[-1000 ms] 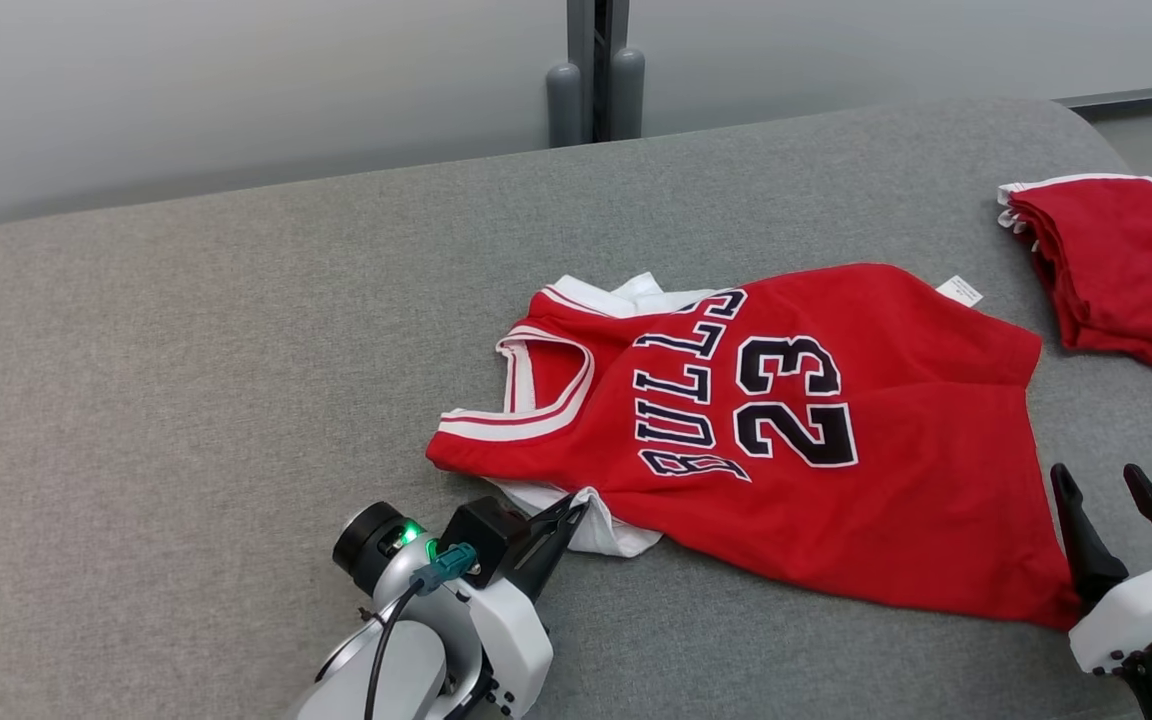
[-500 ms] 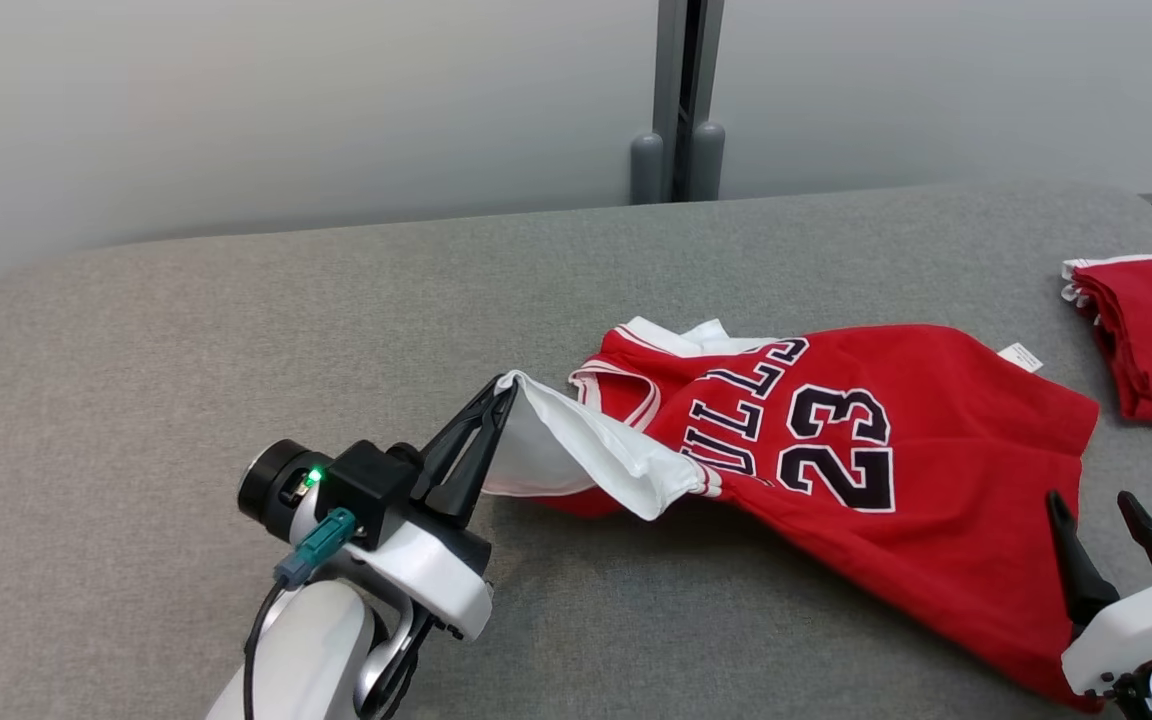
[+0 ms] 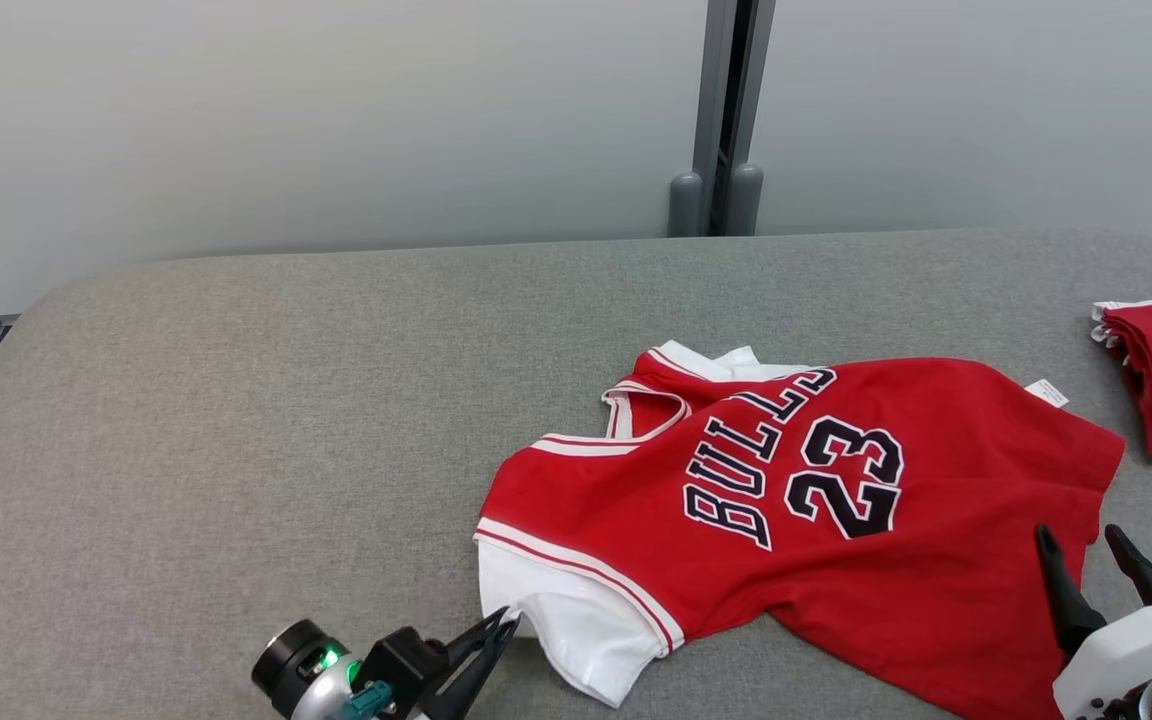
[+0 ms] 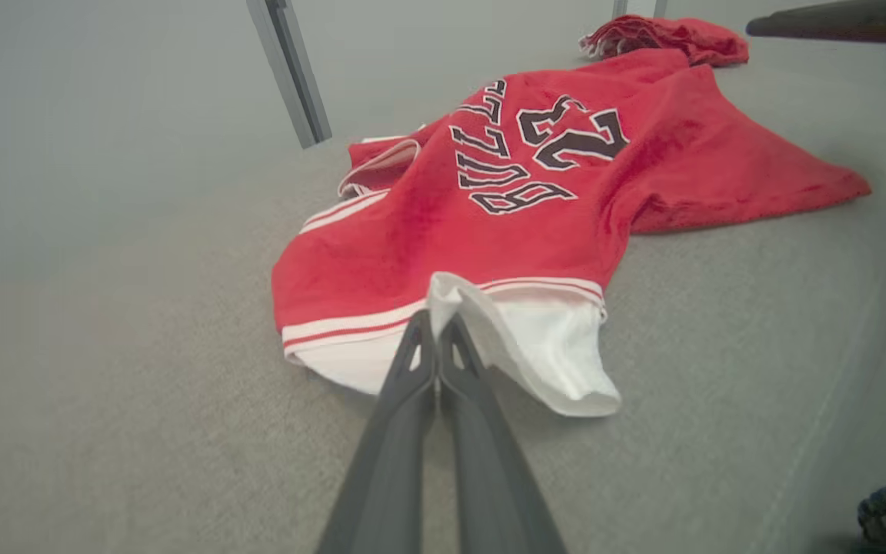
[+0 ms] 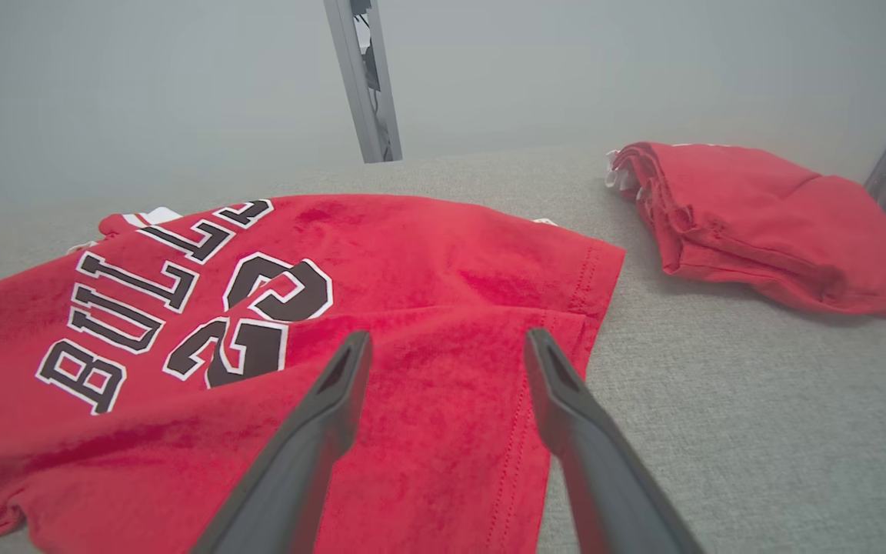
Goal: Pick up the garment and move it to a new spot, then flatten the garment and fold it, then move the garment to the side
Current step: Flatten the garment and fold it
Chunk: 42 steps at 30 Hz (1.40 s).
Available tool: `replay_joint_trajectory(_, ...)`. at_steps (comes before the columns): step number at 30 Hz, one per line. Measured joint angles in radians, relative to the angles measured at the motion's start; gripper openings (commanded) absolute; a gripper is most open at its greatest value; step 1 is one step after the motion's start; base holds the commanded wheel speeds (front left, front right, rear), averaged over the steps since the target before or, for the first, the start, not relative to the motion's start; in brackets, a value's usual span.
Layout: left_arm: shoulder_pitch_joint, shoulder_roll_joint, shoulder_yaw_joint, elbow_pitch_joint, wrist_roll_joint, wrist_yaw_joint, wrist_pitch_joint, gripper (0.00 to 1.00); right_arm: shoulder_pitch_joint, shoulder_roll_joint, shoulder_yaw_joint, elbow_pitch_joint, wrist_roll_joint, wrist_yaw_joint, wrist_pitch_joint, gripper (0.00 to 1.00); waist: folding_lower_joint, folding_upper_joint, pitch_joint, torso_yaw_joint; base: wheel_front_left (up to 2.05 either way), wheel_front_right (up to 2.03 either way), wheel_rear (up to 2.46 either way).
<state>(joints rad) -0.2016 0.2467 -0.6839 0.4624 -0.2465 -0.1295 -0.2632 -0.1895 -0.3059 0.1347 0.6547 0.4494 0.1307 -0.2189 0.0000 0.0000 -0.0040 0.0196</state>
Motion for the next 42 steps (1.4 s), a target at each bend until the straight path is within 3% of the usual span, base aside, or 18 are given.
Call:
replay_joint_trajectory(1, 0.001, 0.005, -0.011, 0.023, -0.007, 0.0, 0.0, 0.33, 0.0, 0.0, 0.001, 0.002, 0.0, 0.0, 0.0, 1.0, 0.0, 0.0, 0.001, -0.001, 0.0, 0.0, 0.0)
replay_joint_trajectory(2, 0.001, 0.007, -0.009, 0.039, -0.014, 0.0, 0.0, 0.72, 0.0, 0.0, 0.0, 0.004, 0.0, 0.0, 0.0, 1.0, 0.0, 0.0, 0.002, -0.003, 0.0, 0.0, 0.0)
replay_joint_trajectory(3, 0.0, 0.004, 0.006, 0.051, -0.026, 0.0, 0.0, 1.0, 0.0, -0.001, -0.002, 0.006, 0.0, 0.0, 0.0, 1.0, 0.0, 0.0, 0.003, -0.004, 0.0, 0.0, 0.0)
replay_joint_trajectory(14, -0.012, -0.069, 0.271, -0.011, -0.09, 0.048, 0.0, 1.0, 0.025, 0.001, -0.091, -0.025, 0.02, 0.0, -0.025, 1.0, 0.0, 0.0, 0.027, -0.044, 0.0, 0.0, 0.0)
replay_joint_trajectory(22, -0.006, -0.124, 0.433, -0.039, -0.067, 0.041, 0.0, 1.0, 0.077, 0.023, -0.13, -0.087, 0.078, 0.0, -0.03, 1.0, 0.0, 0.0, 0.062, -0.097, 0.0, 0.0, 0.0)
replay_joint_trajectory(32, -0.003, -0.171, 0.525, -0.038, -0.018, 0.013, 0.0, 1.0, 0.217, 0.075, -0.049, -0.2, 0.262, 0.0, 0.016, 1.0, 0.0, 0.0, 0.09, -0.139, 0.0, 0.0, 0.0)
replay_joint_trajectory(42, -0.002, -0.19, 0.54, -0.014, 0.008, 0.003, 0.0, 1.0, 0.244, 0.098, 0.013, -0.179, 0.403, 0.0, 0.125, 1.0, 0.0, 0.0, 0.073, -0.141, 0.0, 0.0, 0.0)
